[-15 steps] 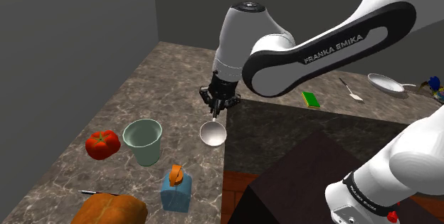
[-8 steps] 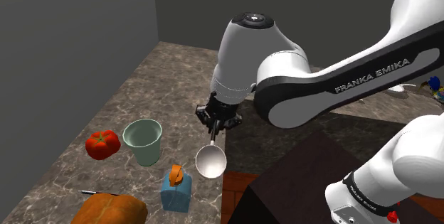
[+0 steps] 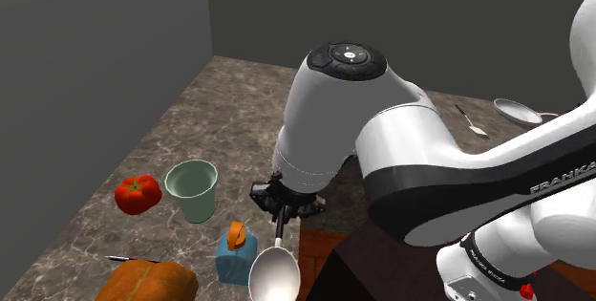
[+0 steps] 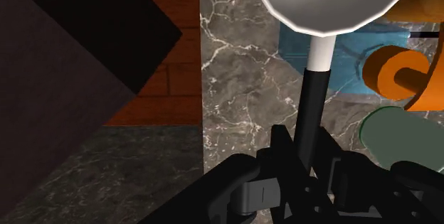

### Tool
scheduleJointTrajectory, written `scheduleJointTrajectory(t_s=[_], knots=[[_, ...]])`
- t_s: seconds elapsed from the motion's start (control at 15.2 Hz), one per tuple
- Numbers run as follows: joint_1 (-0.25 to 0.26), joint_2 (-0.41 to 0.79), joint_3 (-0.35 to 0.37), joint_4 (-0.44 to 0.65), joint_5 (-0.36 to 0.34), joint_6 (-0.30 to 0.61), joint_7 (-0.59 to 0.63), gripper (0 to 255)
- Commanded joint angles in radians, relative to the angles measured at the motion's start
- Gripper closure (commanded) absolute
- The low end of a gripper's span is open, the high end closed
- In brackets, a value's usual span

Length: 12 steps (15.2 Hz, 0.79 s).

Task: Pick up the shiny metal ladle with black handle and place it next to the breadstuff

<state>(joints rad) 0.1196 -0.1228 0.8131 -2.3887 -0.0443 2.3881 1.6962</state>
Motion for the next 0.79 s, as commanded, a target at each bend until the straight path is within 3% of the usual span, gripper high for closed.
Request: scheduleJointTrajectory(t_s=[0.0,0.33,0.73], knots=[[0.019,0.011,0.037,0.015,-0.014,-0.012,0.068,255],[0.059,0.067,0.128,0.069,-0.078,-0.045,0.242,255],[0.139,0.208,0.207,0.176,-0.238,-0.111,0.496,255]])
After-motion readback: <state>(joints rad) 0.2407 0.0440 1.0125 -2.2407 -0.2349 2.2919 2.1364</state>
